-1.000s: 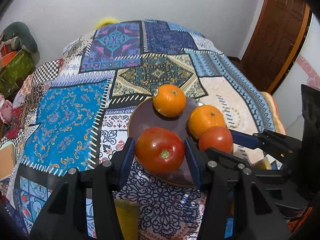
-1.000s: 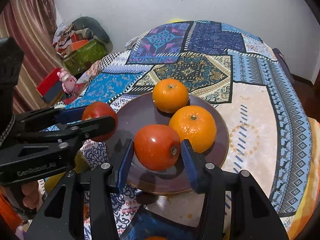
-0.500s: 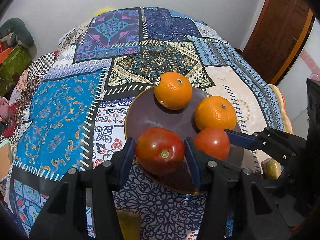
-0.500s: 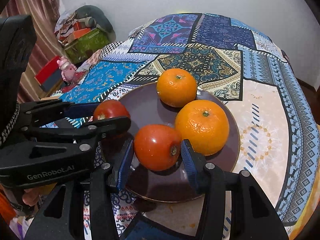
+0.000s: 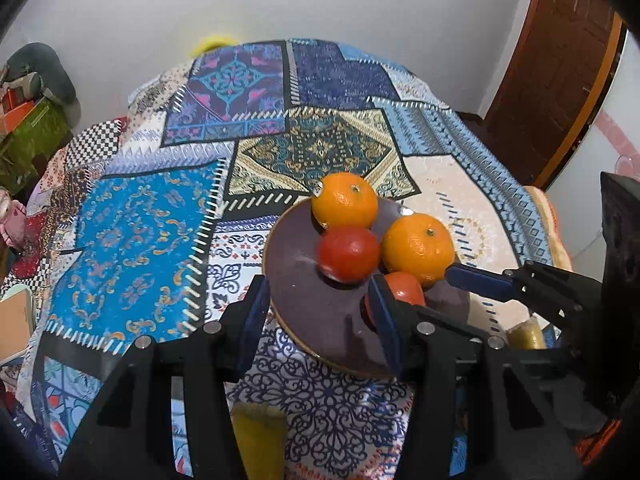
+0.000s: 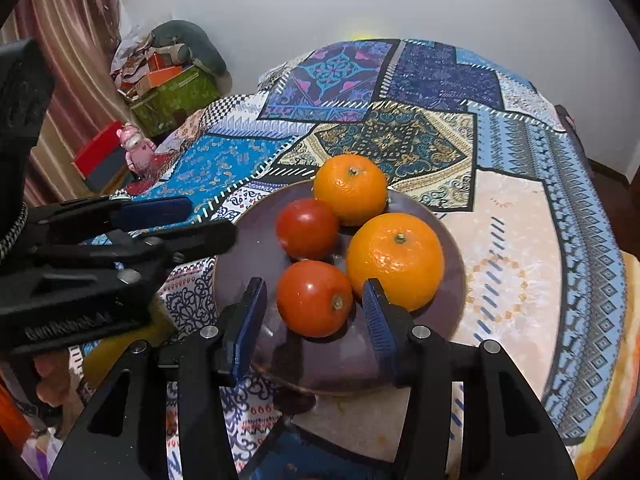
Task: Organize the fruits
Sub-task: 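Carry both tomatoes onto the plate beside the oranges and release them, then grasp a small mandarin with the right gripper while the left gripper grasps another mandarin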
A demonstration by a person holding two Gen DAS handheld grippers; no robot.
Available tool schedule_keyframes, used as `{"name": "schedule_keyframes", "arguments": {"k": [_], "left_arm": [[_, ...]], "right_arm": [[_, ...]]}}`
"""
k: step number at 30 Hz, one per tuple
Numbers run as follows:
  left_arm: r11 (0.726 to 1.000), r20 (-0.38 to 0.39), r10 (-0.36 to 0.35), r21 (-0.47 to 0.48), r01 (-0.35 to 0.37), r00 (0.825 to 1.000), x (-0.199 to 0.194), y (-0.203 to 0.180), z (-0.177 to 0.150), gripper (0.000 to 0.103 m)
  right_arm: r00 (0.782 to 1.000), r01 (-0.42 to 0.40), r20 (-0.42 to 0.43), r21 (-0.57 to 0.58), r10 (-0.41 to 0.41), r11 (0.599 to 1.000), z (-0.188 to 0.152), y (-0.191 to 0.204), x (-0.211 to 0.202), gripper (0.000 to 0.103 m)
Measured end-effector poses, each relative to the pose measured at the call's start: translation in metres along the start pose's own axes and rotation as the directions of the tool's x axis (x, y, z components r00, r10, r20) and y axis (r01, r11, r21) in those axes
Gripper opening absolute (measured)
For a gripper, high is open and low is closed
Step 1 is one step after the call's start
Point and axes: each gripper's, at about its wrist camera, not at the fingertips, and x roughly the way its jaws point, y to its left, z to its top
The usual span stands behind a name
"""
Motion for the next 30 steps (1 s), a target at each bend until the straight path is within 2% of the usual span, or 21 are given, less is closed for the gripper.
{"name": "schedule_keyframes", "arguments": {"k": [8, 16, 22, 30], "left_arm": [[0.999, 0.053, 0.024, 0.024, -0.026, 0.998, -0.046, -0.001, -0.018, 0.051], [1.000, 0.066, 0.025, 0.017, -0.026, 0.997, -0.079, -0.005, -0.048, 0.051], [1.000, 0.037, 0.020, 0.016, -0.021, 0.999, -0.086, -0.011, -0.074, 0.051], [1.000, -0.035, 0.006, -0.005, -0.006, 0.999, -0.075, -0.017, -0.109, 0.051]], "right_arm": [[0.999, 0.014, 0.051, 0.025, -0.015, 1.000, -0.011, -0.004, -0.044, 0.049], [0.997, 0.031, 0.073, 0.035, -0.034, 0.999, -0.033, -0.001, -0.078, 0.050], [0.998, 0.028, 0.054, 0.045, -0.030, 0.999, -0.053, 0.001, -0.087, 0.050], [1.000, 0.021, -0.024, 0.062, -0.020, 0.998, -0.086, 0.001, -0.074, 0.050]]}}
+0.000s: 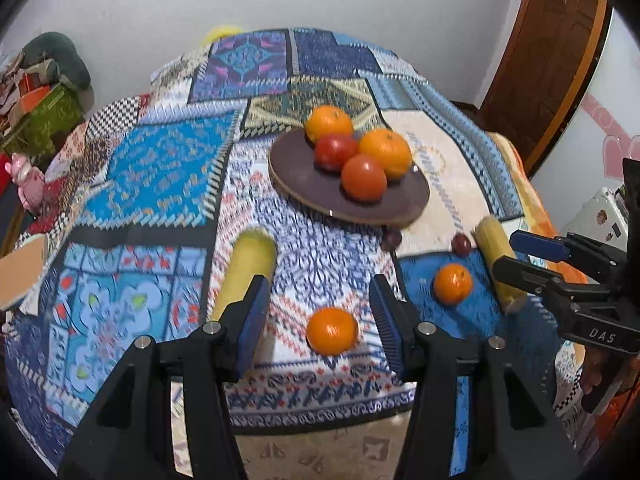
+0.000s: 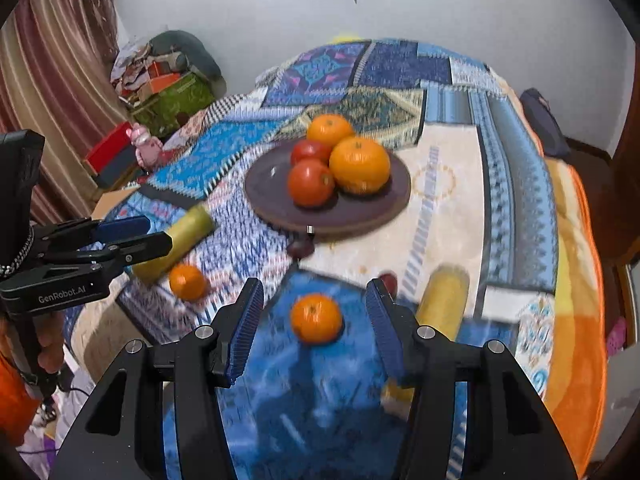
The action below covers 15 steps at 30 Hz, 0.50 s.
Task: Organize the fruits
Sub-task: 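Grasp a small mandarin with the right gripper while the left gripper grasps another mandarin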
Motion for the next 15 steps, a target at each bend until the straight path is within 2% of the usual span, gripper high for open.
{"name": "schedule_keyframes", "arguments": {"k": [8, 15], "left_arm": [[1.000, -0.064, -0.026, -0.006, 0.025, 0.998, 0.020, -0.007, -0.020, 0.051], [0.999, -0.094, -0.032, -0.021, 0.030, 0.995, 0.037, -0.004, -0.026, 0.051]], "right_arm": [[0.998, -0.009, -0.063, 0.013, 0.010, 1.000, -0.019, -0.002, 0.015, 0.050], [0.995, -0.036, -0.092, 0.025, 0.038, 0.999, -0.019, -0.002, 0.030, 0.050]]}}
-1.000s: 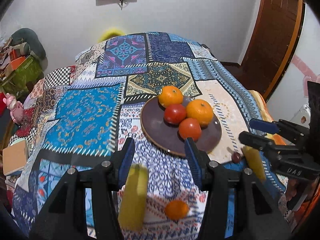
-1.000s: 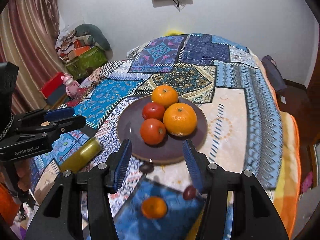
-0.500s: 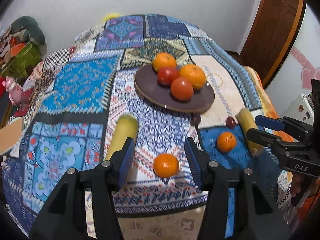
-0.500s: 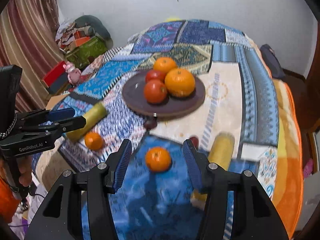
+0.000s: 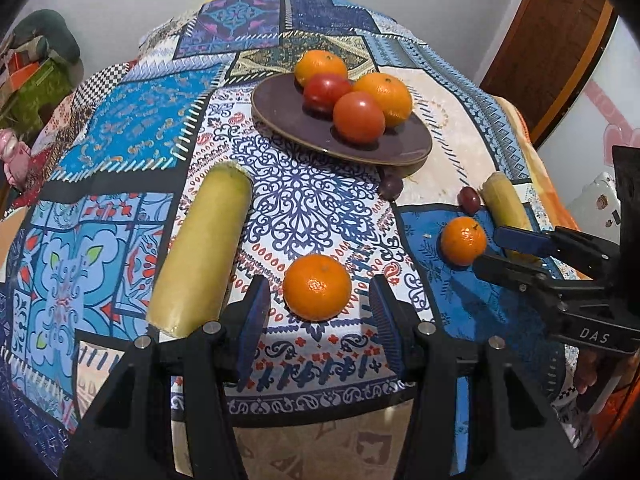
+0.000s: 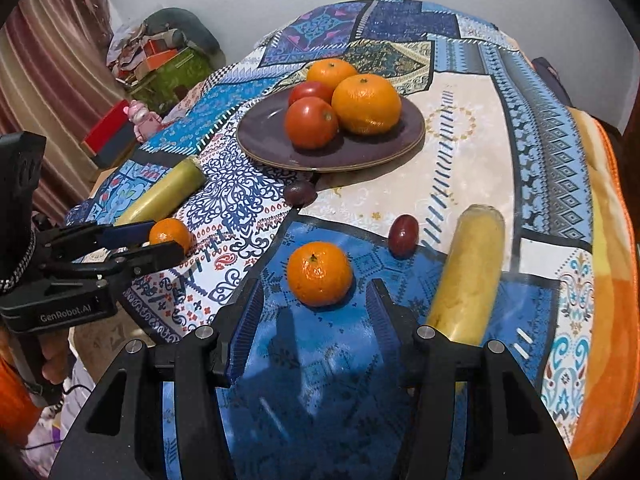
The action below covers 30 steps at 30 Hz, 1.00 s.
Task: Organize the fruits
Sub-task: 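Grasp a small mandarin with the right gripper while the left gripper grasps another mandarin, then place both mandarins on the plate and open both grippers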
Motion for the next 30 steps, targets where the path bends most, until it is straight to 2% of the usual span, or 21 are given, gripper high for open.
{"name": "schedule_keyframes", "arguments": {"k": [3, 6, 10, 19, 30], "left_arm": [[1.000, -0.001, -0.004, 0.000, 0.004, 1.000, 0.003, 0.001, 0.001, 0.046], [1.000, -0.006, -0.013, 0.009, 0.013, 1.000, 0.006, 0.000, 0.002, 0.035], [1.000, 0.001, -0.007, 0.023, 0.007, 1.000, 0.007, -0.002, 0.003, 0.035], [1.000, 0.035, -0.009, 0.028, 0.008, 0.999, -0.004, -0.004, 0.013, 0.035], [0.999, 0.125, -0.008, 0.052, 0.002, 0.992, -0.027, -0.010, 0.046, 0.035]], "right_arm": [[1.000, -0.010, -0.009, 0.002, 0.010, 1.000, 0.000, 0.001, 0.006, 0.049], [1.000, -0.005, -0.018, -0.002, 0.005, 1.000, 0.001, 0.002, 0.012, 0.045], [1.000, 0.005, -0.016, -0.013, -0.005, 1.000, 0.002, 0.002, 0.015, 0.037], [1.000, -0.002, 0.009, -0.010, 0.002, 1.000, 0.005, 0.002, 0.006, 0.036], [0.994, 0.019, 0.106, -0.023, -0.016, 1.000, 0.038, 0.000, -0.015, 0.036]]}}
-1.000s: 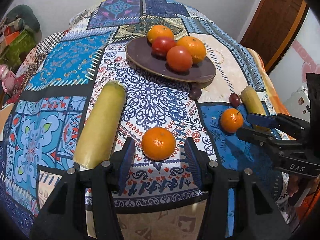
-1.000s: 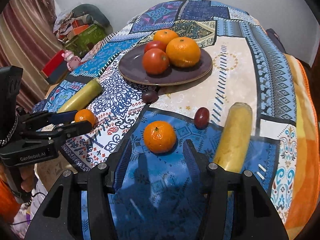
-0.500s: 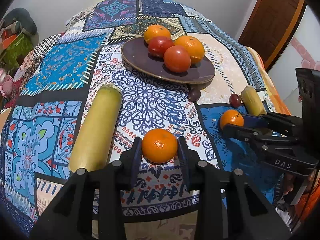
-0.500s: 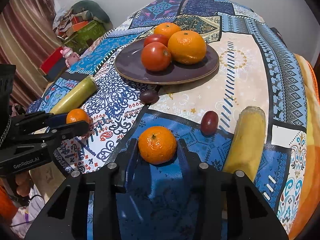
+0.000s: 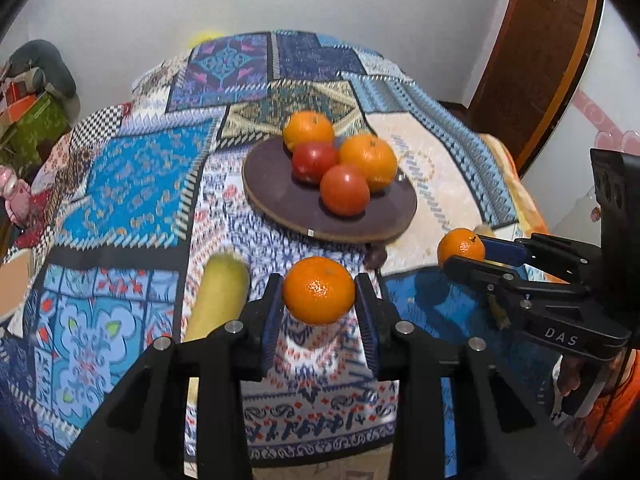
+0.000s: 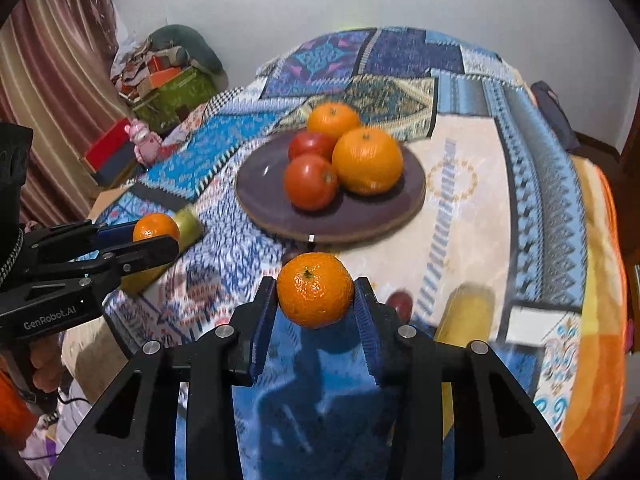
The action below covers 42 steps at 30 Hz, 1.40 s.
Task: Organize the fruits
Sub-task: 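Place both mandarins on the plate and open both grippers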
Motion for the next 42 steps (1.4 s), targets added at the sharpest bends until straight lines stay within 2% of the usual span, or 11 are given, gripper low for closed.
{"name": "schedule_keyframes", "arguments": {"k": [7, 18, 30, 42], "left_arm": [[1.000, 0.052, 0.006, 0.009, -0.006, 0.999, -0.001, 0.000, 0.027, 0.035], [1.000, 0.064, 0.023, 0.010, -0.023, 0.998, 0.022, 0.007, 0.056, 0.035], [1.000, -0.010, 0.026, 0.001, -0.026, 1.000, 0.076, 0.019, 0.070, 0.035], [0.999, -0.055, 0.036, -0.015, -0.037, 0.998, 0.102, 0.024, 0.077, 0.035]], "right_arm": [[0.999, 0.009, 0.040, -0.001, -0.009, 1.000, 0.022, -0.004, 0.001, 0.036], [0.998, 0.013, 0.060, 0.008, -0.014, 1.000, 0.047, -0.013, 0.020, 0.036], [1.000, 0.026, 0.001, -0.008, -0.026, 1.000, 0.050, -0.018, 0.057, 0.036], [0.999, 0.023, -0.031, -0.004, -0.023, 1.000, 0.047, -0.025, 0.070, 0.036]]}}
